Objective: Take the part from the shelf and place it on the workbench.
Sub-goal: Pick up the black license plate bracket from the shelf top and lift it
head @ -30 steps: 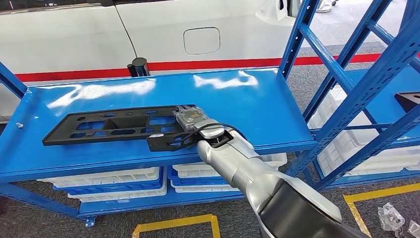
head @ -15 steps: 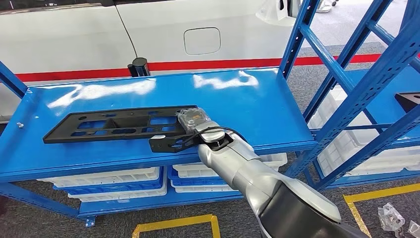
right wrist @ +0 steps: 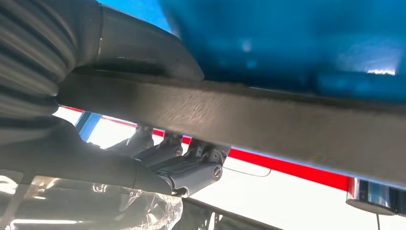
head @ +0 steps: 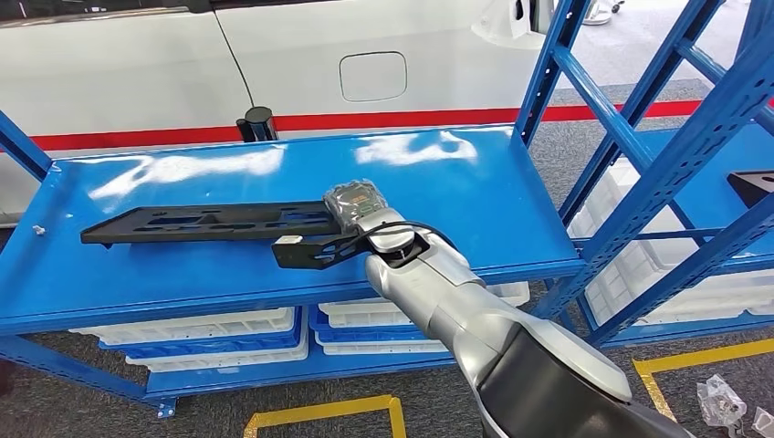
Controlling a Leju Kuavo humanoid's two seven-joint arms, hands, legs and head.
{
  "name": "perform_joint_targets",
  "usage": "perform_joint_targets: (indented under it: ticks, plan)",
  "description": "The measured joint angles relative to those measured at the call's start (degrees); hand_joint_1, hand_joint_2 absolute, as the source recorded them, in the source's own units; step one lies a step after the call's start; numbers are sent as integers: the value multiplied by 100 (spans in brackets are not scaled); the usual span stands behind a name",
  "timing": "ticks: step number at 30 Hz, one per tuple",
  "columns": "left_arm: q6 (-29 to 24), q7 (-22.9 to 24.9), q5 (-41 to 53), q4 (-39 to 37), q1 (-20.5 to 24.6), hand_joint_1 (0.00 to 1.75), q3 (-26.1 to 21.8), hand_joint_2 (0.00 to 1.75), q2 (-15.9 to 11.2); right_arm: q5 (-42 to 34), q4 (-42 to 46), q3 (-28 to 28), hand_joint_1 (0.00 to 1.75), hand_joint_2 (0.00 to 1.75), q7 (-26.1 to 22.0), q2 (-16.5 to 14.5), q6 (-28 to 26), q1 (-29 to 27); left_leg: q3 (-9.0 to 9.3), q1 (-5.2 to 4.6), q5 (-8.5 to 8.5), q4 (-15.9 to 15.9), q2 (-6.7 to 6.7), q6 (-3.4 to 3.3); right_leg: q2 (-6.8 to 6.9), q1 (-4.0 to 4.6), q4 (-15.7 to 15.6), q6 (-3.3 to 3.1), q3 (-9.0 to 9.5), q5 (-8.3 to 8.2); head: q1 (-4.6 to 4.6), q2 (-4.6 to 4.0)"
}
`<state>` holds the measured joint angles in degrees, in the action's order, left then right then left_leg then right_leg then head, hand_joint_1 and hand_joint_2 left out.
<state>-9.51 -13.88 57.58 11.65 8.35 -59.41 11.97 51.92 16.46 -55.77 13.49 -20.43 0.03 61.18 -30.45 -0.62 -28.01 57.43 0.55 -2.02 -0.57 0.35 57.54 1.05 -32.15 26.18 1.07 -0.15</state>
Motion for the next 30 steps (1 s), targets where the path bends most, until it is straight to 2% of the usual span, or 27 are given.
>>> perform_joint_targets:
  ticks: [21,24,28,30]
  plan:
    - [-124,-212,-25,0,0,0,0,0,15,122,-15,37,175,175,-41,-3,-156,36,21,0,-2,0,0,2,0,0,-1,-1,20,1,1,0]
    - [-58,-254,-55,0,0,0,0,0,16,65,-17,84,175,175,-126,-1,-378,11,21,0,-2,0,-1,2,0,0,0,-1,19,1,-1,0]
    - [-10,-311,-74,0,-1,0,0,175,21,-275,-23,447,175,175,-689,42,-1287,-95,12,0,-1,0,-3,1,0,0,0,0,12,-1,-1,0]
    - [-21,-340,-92,0,-3,0,0,175,23,-447,-16,695,175,175,-1007,68,-1724,-151,3,0,0,1,-2,1,0,0,1,0,5,-2,-1,0]
